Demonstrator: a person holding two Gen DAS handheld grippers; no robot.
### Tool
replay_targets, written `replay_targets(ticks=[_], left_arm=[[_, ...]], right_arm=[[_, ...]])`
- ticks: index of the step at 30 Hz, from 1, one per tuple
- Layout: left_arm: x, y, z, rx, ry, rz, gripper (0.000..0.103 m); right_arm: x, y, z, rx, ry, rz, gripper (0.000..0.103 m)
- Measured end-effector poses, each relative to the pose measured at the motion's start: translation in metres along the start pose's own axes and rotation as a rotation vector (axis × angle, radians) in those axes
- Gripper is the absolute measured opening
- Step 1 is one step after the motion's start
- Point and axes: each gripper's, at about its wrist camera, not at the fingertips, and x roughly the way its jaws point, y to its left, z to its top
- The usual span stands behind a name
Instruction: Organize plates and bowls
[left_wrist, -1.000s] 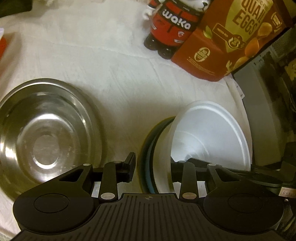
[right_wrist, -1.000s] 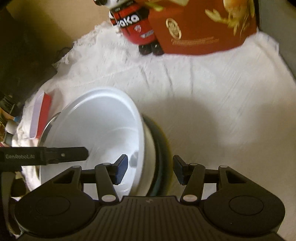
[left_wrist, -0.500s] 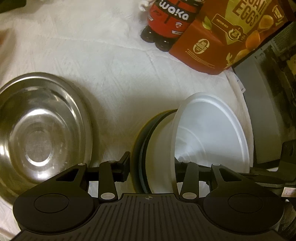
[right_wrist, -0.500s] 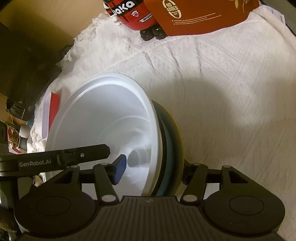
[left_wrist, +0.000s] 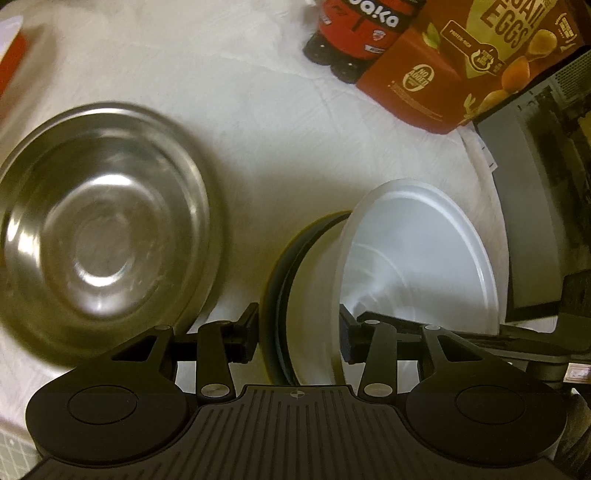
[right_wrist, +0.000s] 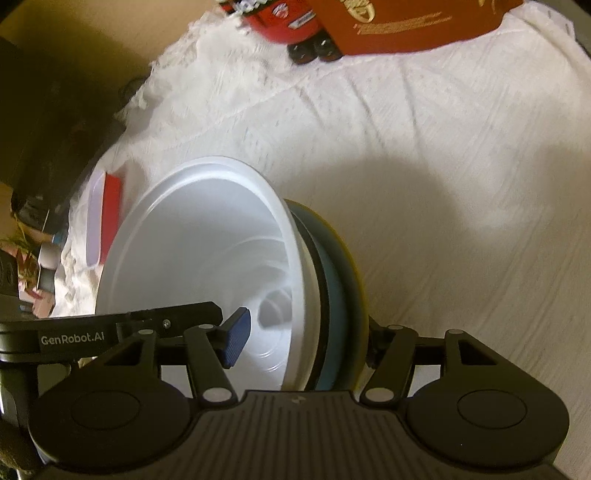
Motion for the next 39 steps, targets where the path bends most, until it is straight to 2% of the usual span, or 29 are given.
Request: replay_targets(ticks=[5,16,26,31,39], left_arm=[[-0.006,0.004,-0.009,0.009,-0.011,-0.015,0.046],[-0.004,-0.004,-0.007,0.054,-0.005,0.029,0.048],[-0.002,-0.006,-0.007,0.062,-0.007,0.038,0.049],[0.000,-0.004,-0.006,0.057,-0.006,0.016,0.052],[0.001,-0.004,-0.003,0.066,-0.002,0.015,0.052]], right_arm=[[0.003,0.009,-0.011,-0.047,0.010,-0.015,0.062],[0.006,0.016,-0.001,-0.095,-0.016,-0.076,0.062],[0.006,0.012,0.000,-0.084,-0.011,-0.029,0.064],[0.007,0.011,0.000,-0.085,-0.013,-0.016,0.064],[0.008,0.014,0.000,-0.094,-0.004,-0.023,0.065]])
